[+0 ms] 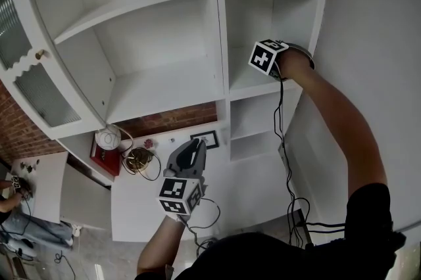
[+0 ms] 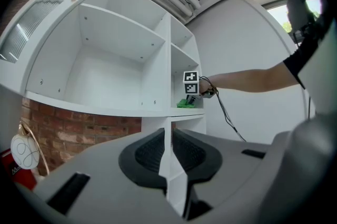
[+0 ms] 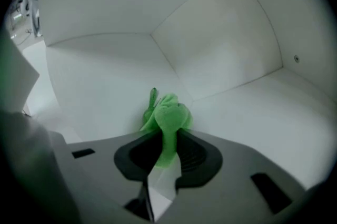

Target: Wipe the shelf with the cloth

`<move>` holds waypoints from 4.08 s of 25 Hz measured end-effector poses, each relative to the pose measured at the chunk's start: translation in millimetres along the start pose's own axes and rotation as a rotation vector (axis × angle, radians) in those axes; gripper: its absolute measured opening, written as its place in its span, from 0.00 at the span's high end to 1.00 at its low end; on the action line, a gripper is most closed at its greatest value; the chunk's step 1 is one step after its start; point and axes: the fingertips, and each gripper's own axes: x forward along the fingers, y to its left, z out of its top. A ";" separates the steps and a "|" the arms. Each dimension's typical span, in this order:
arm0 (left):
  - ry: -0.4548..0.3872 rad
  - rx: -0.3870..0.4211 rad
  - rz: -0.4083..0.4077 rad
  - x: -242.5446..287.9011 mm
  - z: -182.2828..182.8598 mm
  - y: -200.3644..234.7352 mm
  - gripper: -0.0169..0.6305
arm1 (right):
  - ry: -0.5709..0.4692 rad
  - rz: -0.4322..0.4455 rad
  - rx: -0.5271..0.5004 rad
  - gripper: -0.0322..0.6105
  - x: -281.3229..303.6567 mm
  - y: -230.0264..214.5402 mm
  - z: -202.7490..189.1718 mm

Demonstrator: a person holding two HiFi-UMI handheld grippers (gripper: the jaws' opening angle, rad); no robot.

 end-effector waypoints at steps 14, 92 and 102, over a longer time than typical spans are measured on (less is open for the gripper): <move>-0.012 -0.029 -0.029 6.7 1.3 -8.1 0.90 | -0.013 -0.360 -0.246 0.83 -25.6 -28.3 -1.5; 0.038 -0.047 -0.021 18.0 -18.2 -4.7 0.90 | -0.812 0.744 0.605 0.83 -133.7 57.9 66.9; 0.057 -0.050 0.031 4.4 -24.9 10.2 0.90 | -0.763 0.805 0.541 0.83 -117.5 106.9 82.3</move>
